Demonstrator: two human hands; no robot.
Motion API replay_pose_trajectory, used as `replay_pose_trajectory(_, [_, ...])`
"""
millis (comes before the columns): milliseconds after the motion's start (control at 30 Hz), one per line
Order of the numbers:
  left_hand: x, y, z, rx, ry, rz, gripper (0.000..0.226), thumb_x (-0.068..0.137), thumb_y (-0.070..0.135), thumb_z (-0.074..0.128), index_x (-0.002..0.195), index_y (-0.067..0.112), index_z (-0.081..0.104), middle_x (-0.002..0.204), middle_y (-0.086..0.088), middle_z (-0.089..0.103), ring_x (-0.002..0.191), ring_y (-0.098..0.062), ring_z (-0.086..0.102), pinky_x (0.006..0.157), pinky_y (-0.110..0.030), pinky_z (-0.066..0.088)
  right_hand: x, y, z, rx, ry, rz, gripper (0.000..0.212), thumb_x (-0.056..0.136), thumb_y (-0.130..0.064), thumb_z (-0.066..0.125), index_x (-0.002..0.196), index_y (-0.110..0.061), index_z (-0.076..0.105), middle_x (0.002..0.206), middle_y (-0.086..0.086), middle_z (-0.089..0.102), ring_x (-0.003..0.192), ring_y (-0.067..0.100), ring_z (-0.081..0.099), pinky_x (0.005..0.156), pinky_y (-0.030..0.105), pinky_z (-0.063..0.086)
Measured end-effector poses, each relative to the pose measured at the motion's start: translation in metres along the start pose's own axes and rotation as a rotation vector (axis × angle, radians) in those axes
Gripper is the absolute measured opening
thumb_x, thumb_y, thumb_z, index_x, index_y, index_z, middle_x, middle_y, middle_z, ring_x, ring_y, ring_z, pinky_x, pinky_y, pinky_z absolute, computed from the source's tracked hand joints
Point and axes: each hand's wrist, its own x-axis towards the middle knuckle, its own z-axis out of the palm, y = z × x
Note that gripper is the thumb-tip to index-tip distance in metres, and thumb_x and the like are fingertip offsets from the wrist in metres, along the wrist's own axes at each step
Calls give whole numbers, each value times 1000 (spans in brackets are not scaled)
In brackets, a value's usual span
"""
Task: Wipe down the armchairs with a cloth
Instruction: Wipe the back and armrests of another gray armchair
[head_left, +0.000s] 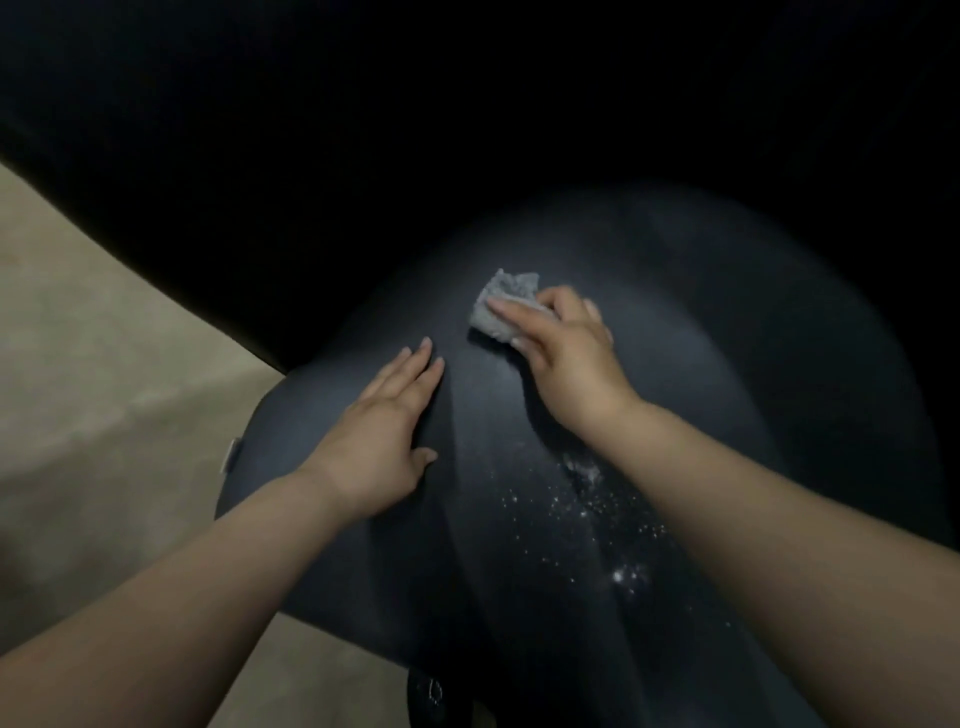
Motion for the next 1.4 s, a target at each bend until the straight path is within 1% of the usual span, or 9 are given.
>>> replay_pose_trajectory(133, [-9, -6, 0, 22, 73, -59, 99, 80, 33, 75, 154, 20, 10, 160, 8, -4, 147, -11, -5, 112, -18, -5, -32, -15, 25, -69, -62, -14, 42, 94, -20, 51, 128, -45, 54, 127, 1, 47, 113, 26, 37, 86, 26, 21])
replay_pose_trajectory(300, [-38, -16, 3, 32, 39, -71, 105, 76, 34, 78, 154, 19, 9, 161, 4, -4, 147, -12, -4, 111, -16, -7, -94, -9, 10, 14, -253, -145, 37, 93, -19, 58, 116, -46, 63, 111, -7, 50, 101, 17, 39, 84, 28, 27])
replay_pose_trajectory(500, [-55, -24, 11, 8, 67, -100, 108, 74, 37, 79, 154, 21, 9, 161, 6, -5, 147, -12, -5, 113, -20, -5, -38, -25, 23, 31, 52, 7, 40, 90, -10, 59, 122, -33, 63, 108, 0, 49, 103, 29, 43, 93, 36, 34])
replay_pose_trajectory(633, [-57, -23, 17, 15, 78, -103, 105, 76, 36, 77, 154, 21, 9, 161, 7, -5, 147, -12, -5, 112, -19, -5, -41, -34, 49, -90, -83, -125, 38, 92, -20, 55, 122, -43, 59, 122, 1, 49, 107, 28, 41, 78, 22, 15])
replay_pose_trajectory(767, [-58, -13, 20, 24, 107, -116, 99, 79, 27, 75, 154, 18, 12, 161, 4, -2, 147, -13, -3, 109, -14, -8, -74, -10, 24, -102, -305, -341, 39, 92, -14, 53, 113, -45, 65, 115, -5, 53, 103, 20, 42, 82, 25, 19])
replay_pose_trajectory(900, [-57, 6, 25, 16, 103, -130, 91, 84, 24, 68, 154, 18, 11, 162, 5, -2, 147, -14, -2, 113, -18, -3, -89, 13, -9, 12, -301, -204, 40, 89, -6, 60, 104, -41, 71, 94, -21, 45, 95, 15, 42, 90, 32, 34])
replay_pose_trajectory(1067, [-45, 29, 35, -3, 134, -146, 86, 89, 37, 62, 154, 16, 8, 161, 4, -4, 147, -14, -4, 116, -25, 0, -52, 19, -19, -82, -53, -47, 37, 90, -10, 60, 116, -35, 66, 111, 1, 52, 107, 28, 44, 92, 32, 30])
replay_pose_trajectory(1233, [-40, 38, 44, 16, 163, -149, 83, 93, 35, 57, 154, 16, 5, 161, 4, -7, 147, -13, -7, 112, -21, -6, -99, 17, -9, -89, -157, -169, 33, 89, -12, 60, 112, -34, 69, 114, 5, 57, 101, 30, 46, 80, 29, 25])
replay_pose_trajectory(1400, [-42, 51, 47, 1, 146, -170, 79, 95, 29, 54, 154, 15, 3, 161, 3, -10, 147, -13, -10, 113, -21, -6, -147, 28, -20, 6, -325, -190, 33, 91, -16, 59, 107, -44, 69, 106, -10, 50, 98, 17, 43, 82, 29, 27])
